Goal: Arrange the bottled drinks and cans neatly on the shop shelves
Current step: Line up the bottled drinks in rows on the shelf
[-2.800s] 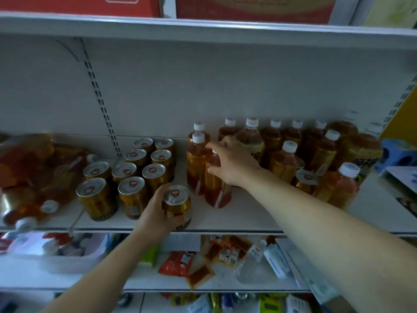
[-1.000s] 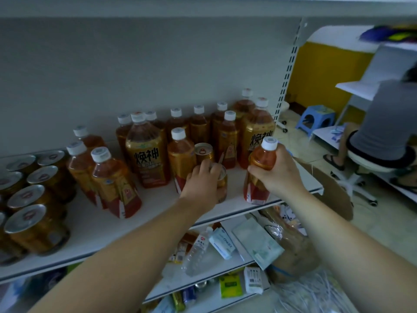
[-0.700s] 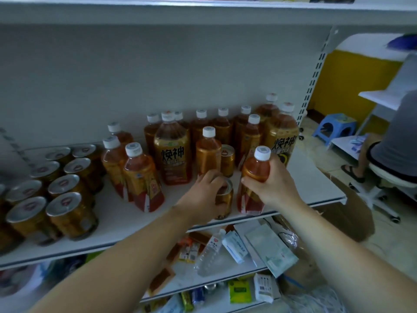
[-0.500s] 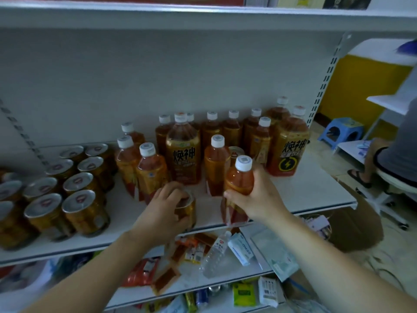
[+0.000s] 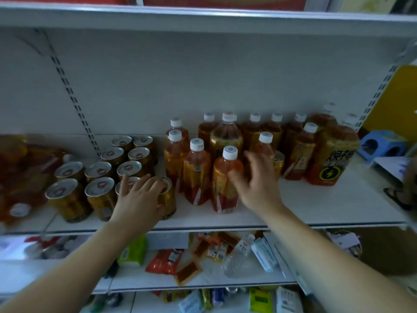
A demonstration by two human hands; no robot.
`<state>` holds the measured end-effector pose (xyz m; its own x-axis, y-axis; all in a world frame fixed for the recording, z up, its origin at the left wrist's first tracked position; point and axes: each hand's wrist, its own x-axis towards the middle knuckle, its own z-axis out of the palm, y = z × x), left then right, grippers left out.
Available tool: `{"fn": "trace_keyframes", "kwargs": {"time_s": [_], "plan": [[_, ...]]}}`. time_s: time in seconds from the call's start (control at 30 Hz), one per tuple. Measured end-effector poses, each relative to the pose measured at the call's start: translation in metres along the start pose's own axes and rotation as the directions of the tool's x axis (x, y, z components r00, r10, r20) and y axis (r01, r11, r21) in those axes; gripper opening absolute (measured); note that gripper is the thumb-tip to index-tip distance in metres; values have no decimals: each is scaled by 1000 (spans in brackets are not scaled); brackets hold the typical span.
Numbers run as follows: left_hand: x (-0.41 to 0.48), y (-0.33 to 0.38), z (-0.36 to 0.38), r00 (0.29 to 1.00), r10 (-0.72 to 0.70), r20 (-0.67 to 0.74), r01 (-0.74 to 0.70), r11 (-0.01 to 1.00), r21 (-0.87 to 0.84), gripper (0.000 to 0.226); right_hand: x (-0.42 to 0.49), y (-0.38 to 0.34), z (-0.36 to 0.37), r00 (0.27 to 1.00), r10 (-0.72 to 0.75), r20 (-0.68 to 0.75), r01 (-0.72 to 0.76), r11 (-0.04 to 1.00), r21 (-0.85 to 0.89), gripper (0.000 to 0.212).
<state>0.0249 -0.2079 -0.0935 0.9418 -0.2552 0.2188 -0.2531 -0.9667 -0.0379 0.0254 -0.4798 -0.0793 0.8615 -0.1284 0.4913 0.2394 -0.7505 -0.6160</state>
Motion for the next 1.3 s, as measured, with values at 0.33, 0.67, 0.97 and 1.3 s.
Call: {"fn": "trace_keyframes", "kwargs": {"time_s": [0.33,0.67,0.97,1.3], "plan": [[0,-4,9,997,-78,-13,76,994,-78,74,52,101,-29,855,460,238,-349,851,-392,74],[7,-15,9,984,-176,30,177,984,-28,72,13,118,-47,931,366,19,-350,904,-244,43],[13,-21,7,989,-146,2,146,989,-28,71,-12,101,-59,867,497,-16,-497,867,-40,64],[-31,-154,0,906,-389,163,397,918,-17,104,-77,-55,24,963,110,247,-146,980,134,63]]}}
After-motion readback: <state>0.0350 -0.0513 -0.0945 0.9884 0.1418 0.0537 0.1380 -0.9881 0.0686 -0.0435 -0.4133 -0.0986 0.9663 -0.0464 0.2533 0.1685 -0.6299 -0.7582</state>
